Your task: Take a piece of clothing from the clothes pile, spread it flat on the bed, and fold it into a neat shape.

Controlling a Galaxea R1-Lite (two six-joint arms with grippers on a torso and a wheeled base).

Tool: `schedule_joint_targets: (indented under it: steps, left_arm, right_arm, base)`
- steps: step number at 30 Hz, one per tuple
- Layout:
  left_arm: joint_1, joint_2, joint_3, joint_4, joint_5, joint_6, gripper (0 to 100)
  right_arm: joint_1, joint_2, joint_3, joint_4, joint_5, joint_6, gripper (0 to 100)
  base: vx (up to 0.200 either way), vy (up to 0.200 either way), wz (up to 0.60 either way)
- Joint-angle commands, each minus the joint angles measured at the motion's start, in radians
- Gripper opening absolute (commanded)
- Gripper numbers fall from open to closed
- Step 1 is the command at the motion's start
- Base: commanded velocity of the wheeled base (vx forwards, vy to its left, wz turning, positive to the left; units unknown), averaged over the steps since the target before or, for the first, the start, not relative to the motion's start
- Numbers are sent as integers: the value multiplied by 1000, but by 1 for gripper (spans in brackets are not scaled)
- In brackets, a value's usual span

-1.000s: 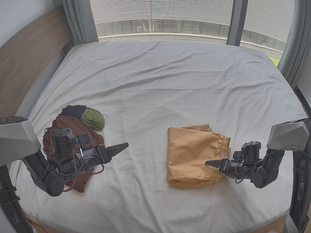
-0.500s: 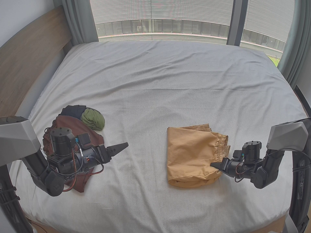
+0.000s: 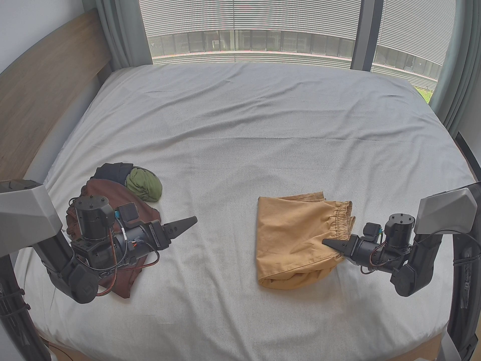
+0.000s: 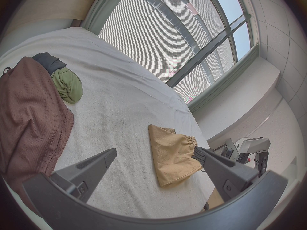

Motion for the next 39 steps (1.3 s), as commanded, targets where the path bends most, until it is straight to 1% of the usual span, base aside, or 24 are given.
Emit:
schedule_joint_targets:
  steps: [1, 7, 15, 17, 22, 28, 32, 39]
  left_arm:
    - [1, -4, -2, -8, 0, -2, 100]
    - [3, -9, 0, -11, 1, -3, 100]
    - [3, -11, 3, -14, 3, -3, 100]
    - [3, -11, 6, -16, 3, -2, 100]
    - [3, -9, 14, -24, 3, -2, 100]
    - [4, -11, 15, -33, 3, -3, 100]
    - [3, -11, 15, -33, 3, -3, 100]
    - [3, -9, 17, -33, 1, -5, 100]
  right_arm:
    - [3, -47, 44, -31, 52, 19, 0]
    - [2, -117, 43, -29, 109, 23, 0]
    - [16, -188, 33, -29, 146, 25, 0]
    - [36, -222, 26, -29, 153, 35, 0]
    - [59, -263, -3, -28, 153, 55, 0]
    - [83, -289, -74, -23, 153, 101, 0]
    - [92, -289, -108, -16, 153, 106, 0]
    - [99, -291, -229, 89, 153, 107, 0]
  base:
    - [0, 0, 0]
    - [0, 0, 0]
    - [0, 0, 0]
    - [0, 0, 0]
    - [0, 0, 0]
    - [0, 0, 0]
    - [0, 0, 0]
    - [0, 0, 0]
